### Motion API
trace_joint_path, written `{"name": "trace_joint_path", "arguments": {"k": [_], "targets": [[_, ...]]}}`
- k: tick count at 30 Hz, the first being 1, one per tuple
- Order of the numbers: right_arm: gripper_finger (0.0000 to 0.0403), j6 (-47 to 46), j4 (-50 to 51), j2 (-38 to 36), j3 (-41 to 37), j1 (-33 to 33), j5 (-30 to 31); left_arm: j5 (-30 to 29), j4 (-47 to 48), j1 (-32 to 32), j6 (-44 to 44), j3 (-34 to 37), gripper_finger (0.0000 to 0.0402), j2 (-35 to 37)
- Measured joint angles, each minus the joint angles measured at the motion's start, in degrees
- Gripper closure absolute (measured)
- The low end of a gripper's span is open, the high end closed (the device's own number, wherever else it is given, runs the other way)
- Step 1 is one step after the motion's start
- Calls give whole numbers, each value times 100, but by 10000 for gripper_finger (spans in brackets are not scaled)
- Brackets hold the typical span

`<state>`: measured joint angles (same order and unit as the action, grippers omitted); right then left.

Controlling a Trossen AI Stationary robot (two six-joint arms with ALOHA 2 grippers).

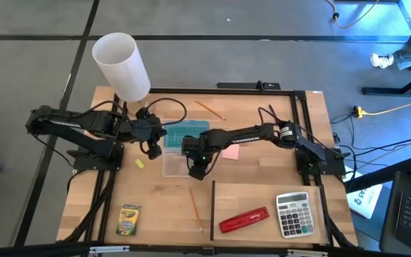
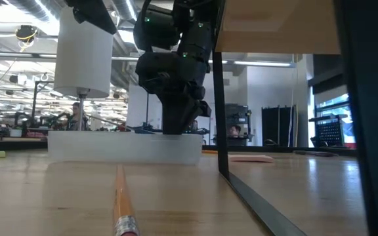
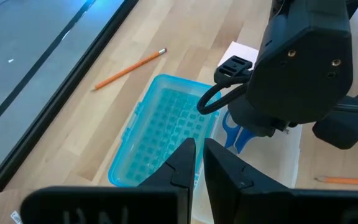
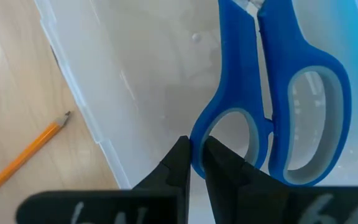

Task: Pack school essentials
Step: Put the blue scissors into the blue supply box

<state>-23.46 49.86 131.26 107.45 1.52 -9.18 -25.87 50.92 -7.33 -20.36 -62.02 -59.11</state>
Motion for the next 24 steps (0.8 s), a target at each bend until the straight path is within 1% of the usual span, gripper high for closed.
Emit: {"name": "trace_joint_path", "arguments": {"k": [5, 7, 11, 14, 24], "targets": [[366, -7, -19, 164, 7, 0, -5, 77, 4, 0, 23, 0, 374, 2], [366, -31, -8, 190, 5, 0, -3, 369, 7, 4, 170, 0, 374, 2], [366, -183, -8, 210, 5, 0, -3, 1141, 11, 0, 576, 0, 374, 0], [366, -190, -25, 210, 5, 0, -5, 1441, 76, 0, 738, 0, 374, -2], [366, -333, -44, 210, 5, 0, 1, 1592, 491, 0, 750, 0, 374, -2]]}}
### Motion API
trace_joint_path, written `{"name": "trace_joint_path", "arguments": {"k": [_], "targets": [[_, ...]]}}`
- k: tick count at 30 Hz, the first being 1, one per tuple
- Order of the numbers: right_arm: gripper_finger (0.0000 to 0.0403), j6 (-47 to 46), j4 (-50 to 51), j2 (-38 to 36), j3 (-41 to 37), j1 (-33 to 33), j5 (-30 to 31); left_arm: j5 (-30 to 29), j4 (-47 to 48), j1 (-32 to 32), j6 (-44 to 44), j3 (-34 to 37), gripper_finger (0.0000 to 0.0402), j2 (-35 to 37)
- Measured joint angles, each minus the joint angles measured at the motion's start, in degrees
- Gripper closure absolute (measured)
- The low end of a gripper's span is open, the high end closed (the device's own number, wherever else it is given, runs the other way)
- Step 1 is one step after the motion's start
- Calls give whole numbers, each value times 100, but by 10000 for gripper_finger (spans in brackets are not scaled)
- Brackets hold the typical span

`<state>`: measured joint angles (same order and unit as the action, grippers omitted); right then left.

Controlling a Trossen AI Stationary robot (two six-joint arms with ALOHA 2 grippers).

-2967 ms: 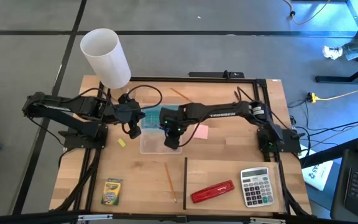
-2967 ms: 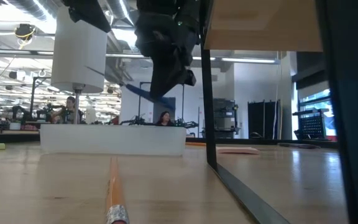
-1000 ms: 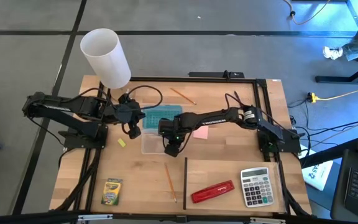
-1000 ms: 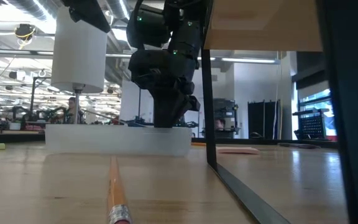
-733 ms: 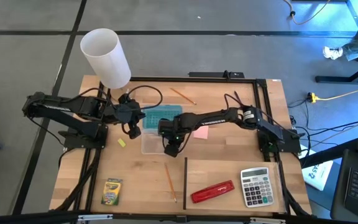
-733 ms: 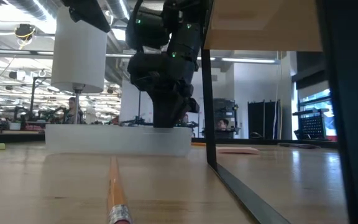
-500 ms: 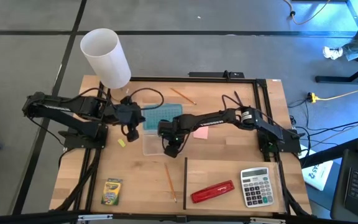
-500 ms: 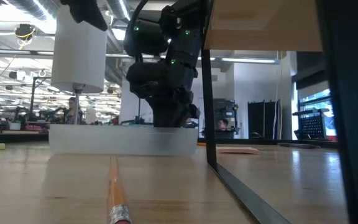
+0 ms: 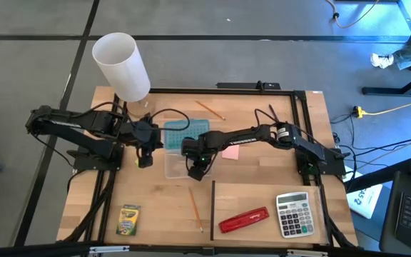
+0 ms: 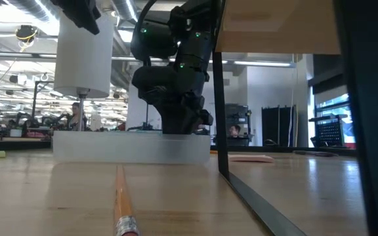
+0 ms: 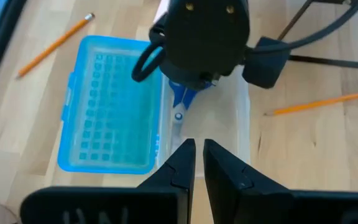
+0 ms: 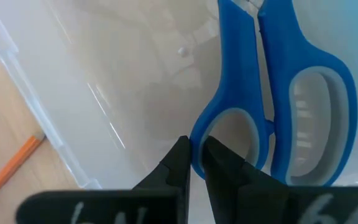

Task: Pack school essentials
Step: Put the blue scissors into the blue supply box

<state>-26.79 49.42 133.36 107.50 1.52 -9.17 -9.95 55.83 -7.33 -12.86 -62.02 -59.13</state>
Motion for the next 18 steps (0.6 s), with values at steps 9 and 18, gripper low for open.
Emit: {"name": "trace_joint_path", "arguments": {"k": [9, 18], "targets": [[359, 53, 3, 0, 0, -2, -43, 26, 33, 0, 0, 0, 374, 0], [334, -14, 7, 7, 0, -15, -59, 25, 33, 0, 11, 0, 374, 0]]}}
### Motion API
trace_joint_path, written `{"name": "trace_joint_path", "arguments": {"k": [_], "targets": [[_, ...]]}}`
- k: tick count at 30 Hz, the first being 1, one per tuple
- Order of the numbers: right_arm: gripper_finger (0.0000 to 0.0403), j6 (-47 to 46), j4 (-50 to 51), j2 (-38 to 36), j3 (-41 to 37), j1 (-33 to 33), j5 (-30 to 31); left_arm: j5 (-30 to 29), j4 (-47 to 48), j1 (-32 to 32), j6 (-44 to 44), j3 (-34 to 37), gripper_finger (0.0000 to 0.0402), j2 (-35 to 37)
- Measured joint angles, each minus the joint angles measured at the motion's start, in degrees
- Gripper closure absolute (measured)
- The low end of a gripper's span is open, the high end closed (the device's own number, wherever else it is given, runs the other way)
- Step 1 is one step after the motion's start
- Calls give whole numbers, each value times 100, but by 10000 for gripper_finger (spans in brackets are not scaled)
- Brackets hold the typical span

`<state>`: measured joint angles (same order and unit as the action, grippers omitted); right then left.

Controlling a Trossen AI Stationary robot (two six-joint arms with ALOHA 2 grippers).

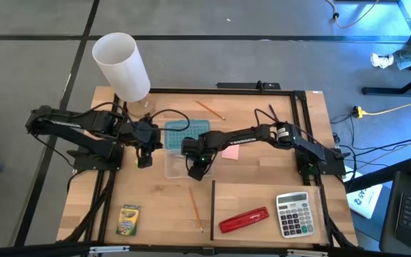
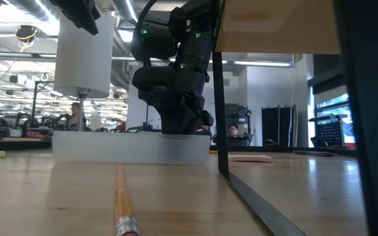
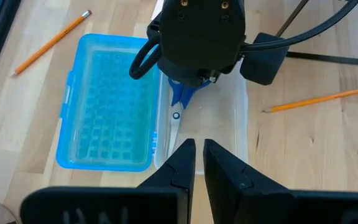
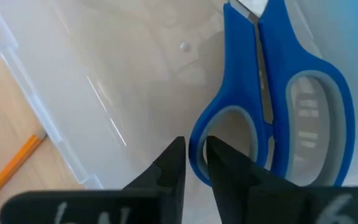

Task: Pack school essentials
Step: Put the blue scissors into the blue supply box, then put the crayon box into the blue supply box

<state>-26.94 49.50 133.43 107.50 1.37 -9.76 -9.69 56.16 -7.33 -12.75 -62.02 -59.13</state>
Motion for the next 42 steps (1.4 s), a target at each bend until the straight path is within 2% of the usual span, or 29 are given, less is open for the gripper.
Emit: {"name": "trace_joint_path", "arguments": {"k": [7, 16, 23, 28, 37, 42], "targets": [[315, -2, 0, 0, -2, -15, -46, -2, 0, 0, 0, 0, 374, 0], [266, -215, 0, 0, -4, -53, -61, -2, 4, 0, -2, 0, 374, 0], [262, -152, 85, 0, 166, -107, -237, 0, 213, -2, -48, 0, 374, 0], [262, -131, 295, 0, 468, -102, -234, 21, 295, -231, -240, 0, 374, 0], [262, -80, 1082, 0, 1389, 6, 258, 20, 882, -1103, -1798, 0, 374, 2], [262, 33, 1302, -2, 1974, 42, 262, 22, 1103, -1775, -3235, 0, 374, 2]]}}
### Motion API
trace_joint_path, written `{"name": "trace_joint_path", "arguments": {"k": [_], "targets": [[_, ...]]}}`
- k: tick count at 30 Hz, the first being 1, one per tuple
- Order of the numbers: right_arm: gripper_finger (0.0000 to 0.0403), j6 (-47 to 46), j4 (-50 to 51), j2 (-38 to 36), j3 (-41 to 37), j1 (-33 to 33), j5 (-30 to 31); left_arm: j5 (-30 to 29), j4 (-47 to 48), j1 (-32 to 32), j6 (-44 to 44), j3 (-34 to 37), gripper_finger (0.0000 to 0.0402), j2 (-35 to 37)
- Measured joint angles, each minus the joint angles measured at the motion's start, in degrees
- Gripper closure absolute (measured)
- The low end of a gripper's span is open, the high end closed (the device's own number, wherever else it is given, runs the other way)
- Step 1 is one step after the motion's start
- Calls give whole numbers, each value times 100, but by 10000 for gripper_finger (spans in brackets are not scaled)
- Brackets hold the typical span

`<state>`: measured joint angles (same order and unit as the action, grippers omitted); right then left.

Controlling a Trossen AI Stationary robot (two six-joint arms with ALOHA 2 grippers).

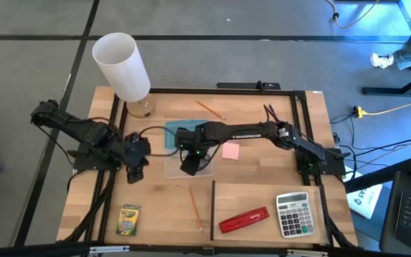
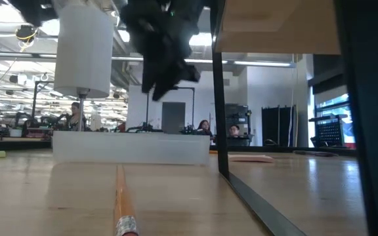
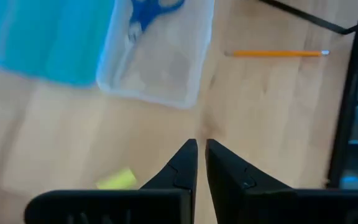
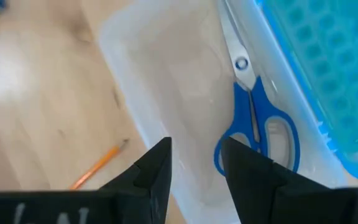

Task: Pack school essentials
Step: Put the crayon box into the blue supply box

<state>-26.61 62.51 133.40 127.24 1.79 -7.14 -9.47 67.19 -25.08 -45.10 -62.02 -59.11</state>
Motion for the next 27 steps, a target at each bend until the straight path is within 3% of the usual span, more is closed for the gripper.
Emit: {"name": "trace_joint_path", "arguments": {"k": [7, 18, 23, 27], "targets": [[262, 1003, 405, -4, 749, 192, 9, -3, 182, -1093, -2499, 0, 374, 0], [262, 2707, 319, -299, 761, 453, -394, -320, 169, -2593, -5431, 0, 374, -485], [262, 3276, 309, -299, 761, 385, -843, -310, 97, -3058, -6658, 0, 374, -999], [262, 3925, 202, -300, 772, 271, -1667, -313, -42, -3306, -7573, 0, 374, -1323]]}}
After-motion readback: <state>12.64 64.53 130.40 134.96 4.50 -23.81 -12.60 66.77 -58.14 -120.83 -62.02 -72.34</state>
